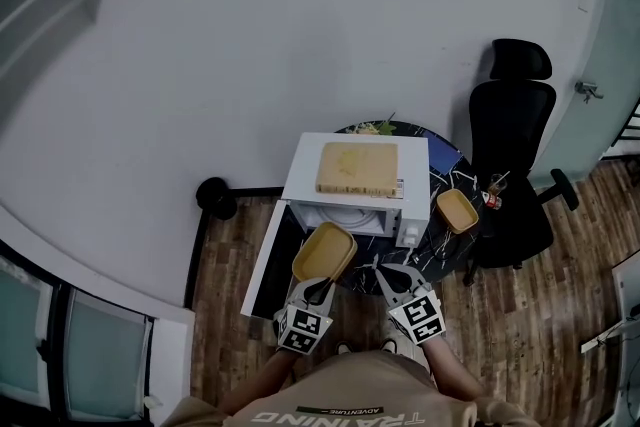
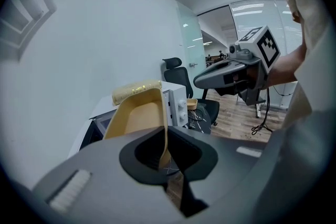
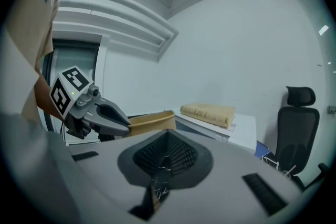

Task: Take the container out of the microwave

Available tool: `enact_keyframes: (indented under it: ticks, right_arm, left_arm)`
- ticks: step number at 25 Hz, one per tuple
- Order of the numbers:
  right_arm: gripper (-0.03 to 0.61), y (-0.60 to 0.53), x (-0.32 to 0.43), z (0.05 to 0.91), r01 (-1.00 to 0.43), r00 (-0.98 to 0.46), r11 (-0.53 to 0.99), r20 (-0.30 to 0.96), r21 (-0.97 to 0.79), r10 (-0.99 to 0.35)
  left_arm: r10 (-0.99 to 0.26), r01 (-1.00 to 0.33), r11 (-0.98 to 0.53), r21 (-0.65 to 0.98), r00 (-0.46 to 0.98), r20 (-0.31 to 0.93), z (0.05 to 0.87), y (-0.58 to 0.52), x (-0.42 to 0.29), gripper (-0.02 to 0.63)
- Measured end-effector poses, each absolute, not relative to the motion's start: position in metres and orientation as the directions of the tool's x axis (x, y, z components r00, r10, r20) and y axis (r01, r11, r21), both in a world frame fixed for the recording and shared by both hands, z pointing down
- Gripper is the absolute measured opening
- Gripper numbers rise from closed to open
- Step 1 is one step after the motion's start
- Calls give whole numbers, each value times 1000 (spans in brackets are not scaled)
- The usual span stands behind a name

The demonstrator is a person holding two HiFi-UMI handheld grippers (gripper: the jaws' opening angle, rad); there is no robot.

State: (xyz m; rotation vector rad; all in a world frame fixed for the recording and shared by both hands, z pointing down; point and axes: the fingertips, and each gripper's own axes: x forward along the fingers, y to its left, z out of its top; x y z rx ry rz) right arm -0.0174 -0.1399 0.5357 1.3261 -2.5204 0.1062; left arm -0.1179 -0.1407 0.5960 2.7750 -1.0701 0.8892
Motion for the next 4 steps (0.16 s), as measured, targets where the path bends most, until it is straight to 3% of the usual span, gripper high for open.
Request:
enact_keyframes:
  ticks: [4]
  right_arm:
    - [8,-141,-12,537,-816,-538,575,281,65,-795]
  left_arm:
    - [-603,-620,-765,-171,599,526,597,-138,-112,23]
